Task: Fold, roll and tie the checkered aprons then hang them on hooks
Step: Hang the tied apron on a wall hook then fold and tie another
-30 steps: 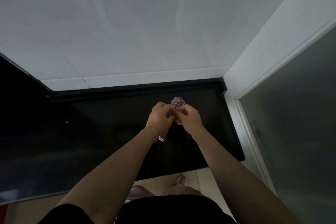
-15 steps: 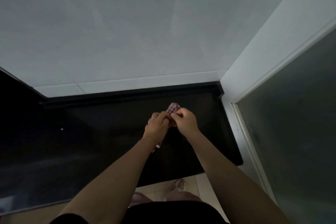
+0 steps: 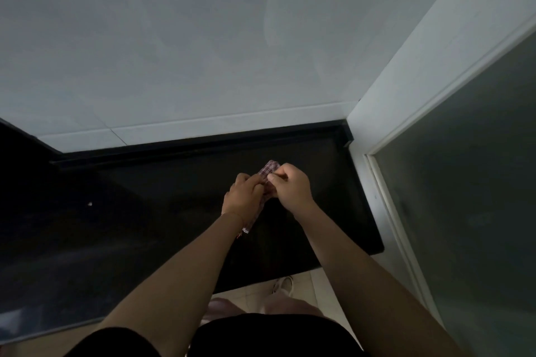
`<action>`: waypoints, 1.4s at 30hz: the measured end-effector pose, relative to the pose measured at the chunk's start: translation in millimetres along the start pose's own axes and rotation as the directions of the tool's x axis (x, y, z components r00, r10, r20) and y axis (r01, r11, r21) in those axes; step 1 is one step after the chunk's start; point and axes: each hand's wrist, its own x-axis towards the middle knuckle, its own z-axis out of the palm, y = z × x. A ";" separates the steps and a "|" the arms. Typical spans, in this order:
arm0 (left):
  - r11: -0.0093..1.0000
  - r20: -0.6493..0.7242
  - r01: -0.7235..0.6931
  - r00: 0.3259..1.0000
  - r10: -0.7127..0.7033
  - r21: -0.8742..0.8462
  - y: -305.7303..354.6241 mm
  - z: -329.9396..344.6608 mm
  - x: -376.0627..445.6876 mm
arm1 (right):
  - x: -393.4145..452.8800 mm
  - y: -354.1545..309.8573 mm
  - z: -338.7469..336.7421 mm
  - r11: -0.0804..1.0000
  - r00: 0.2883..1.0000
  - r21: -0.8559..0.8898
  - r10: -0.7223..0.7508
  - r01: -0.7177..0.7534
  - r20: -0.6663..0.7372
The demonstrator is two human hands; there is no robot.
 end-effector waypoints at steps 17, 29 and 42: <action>0.956 -0.094 -0.292 0.953 0.288 -0.028 163.6 -160.7 -36.8 | -31.5 -180.5 -129.7 0.933 0.936 0.117 -0.323 0.339 -0.136; 0.755 -0.161 -0.605 0.743 0.650 0.254 367.1 -289.8 -123.8 | -114.3 -326.9 -303.9 0.743 0.731 0.161 -0.551 0.649 -0.402; 0.690 -0.483 -0.607 0.502 0.718 0.395 442.5 -320.4 -137.5 | -104.1 -391.6 -389.4 0.656 0.617 0.227 -0.457 0.720 -0.640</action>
